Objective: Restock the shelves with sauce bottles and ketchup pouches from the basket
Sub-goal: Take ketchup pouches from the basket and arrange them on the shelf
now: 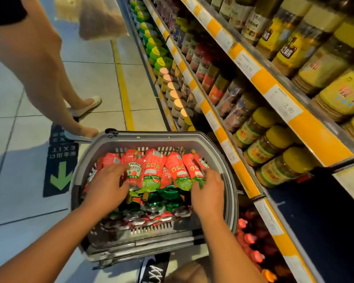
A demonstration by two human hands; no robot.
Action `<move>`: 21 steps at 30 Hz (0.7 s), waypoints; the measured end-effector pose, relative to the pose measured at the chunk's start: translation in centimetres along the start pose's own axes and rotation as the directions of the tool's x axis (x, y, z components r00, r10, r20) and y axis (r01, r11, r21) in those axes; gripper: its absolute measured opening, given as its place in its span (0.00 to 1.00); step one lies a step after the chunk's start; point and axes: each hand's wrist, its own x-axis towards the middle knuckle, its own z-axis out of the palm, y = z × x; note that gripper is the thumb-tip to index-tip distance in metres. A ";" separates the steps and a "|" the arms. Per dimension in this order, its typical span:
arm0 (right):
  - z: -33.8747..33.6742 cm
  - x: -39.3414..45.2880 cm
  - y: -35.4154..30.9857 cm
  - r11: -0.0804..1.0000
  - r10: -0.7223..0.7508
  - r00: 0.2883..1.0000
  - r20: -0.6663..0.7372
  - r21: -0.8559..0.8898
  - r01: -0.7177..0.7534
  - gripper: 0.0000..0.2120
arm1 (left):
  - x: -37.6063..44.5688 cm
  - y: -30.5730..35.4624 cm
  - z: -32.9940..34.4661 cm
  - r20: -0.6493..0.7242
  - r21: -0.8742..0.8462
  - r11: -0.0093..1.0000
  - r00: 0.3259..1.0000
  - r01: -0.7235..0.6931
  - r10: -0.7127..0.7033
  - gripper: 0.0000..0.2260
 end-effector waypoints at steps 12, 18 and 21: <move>1.8 4.7 2.5 0.994 0.033 0.999 0.023 -0.107 -0.030 0.23 | 1.6 0.7 3.1 0.114 0.216 0.976 0.993 0.007 -0.032 0.24; 2.2 5.7 2.8 0.992 0.034 0.999 0.007 -0.118 -0.033 0.16 | 2.6 1.0 3.9 0.025 -0.071 0.989 0.991 0.132 -0.130 0.12; 2.4 5.8 2.6 0.996 0.045 0.998 -0.032 -0.079 -0.048 0.15 | 2.5 1.1 4.2 -0.021 -0.145 0.976 0.986 0.160 -0.164 0.11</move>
